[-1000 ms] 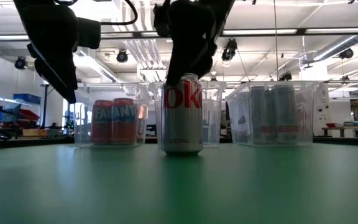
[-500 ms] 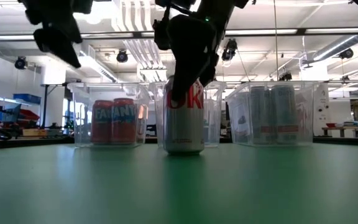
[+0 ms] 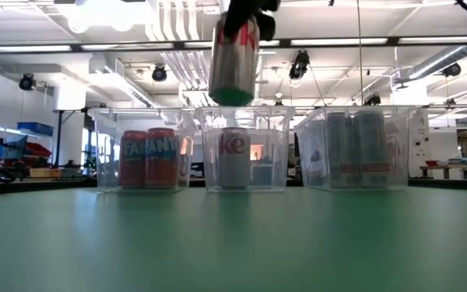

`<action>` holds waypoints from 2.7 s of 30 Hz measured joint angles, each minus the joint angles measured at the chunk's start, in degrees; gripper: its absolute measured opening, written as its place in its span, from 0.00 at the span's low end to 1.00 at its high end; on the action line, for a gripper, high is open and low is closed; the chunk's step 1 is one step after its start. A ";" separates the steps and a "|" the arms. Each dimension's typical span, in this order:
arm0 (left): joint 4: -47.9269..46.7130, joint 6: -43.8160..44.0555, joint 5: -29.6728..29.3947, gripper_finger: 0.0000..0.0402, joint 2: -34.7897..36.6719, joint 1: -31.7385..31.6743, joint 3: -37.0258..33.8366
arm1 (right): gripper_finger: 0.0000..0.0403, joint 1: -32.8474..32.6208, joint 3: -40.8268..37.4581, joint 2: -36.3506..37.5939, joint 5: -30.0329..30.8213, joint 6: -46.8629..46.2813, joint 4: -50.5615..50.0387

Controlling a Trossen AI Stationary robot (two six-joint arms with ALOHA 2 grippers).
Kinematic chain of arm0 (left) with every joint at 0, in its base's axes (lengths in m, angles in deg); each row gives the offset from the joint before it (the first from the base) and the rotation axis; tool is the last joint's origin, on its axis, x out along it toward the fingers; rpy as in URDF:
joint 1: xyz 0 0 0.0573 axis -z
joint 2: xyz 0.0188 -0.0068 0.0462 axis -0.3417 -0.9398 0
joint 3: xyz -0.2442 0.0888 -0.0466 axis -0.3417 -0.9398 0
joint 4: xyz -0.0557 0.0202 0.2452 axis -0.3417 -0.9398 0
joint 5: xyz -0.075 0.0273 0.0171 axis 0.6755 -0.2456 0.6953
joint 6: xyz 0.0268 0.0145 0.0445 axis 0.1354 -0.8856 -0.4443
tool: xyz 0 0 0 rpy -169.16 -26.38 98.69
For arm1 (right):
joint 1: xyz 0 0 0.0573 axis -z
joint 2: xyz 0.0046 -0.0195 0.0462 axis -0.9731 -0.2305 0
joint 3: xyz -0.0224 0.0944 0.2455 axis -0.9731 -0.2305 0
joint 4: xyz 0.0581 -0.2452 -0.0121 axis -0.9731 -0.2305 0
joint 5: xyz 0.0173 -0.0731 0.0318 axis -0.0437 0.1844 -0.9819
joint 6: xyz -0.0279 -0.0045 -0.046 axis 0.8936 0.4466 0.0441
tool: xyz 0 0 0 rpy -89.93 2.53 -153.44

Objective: Sort soda cans
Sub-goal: Put the left silver soda can into the top middle transparent bin, then put the silver soda can into the top middle transparent bin

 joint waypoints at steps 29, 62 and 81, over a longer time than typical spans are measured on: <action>2.19 -10.76 -5.19 0.91 1.40 -0.07 4.30 | 0.74 30.28 -3.52 -0.51 -1.08 11.29 4.46; 4.14 -9.14 -8.18 0.91 1.21 -0.11 4.27 | 0.89 32.01 -15.11 -0.35 -1.46 15.16 17.61; 7.06 -7.46 -8.12 0.91 -1.16 -0.11 4.25 | 0.89 23.71 4.63 2.92 -1.03 16.01 -2.06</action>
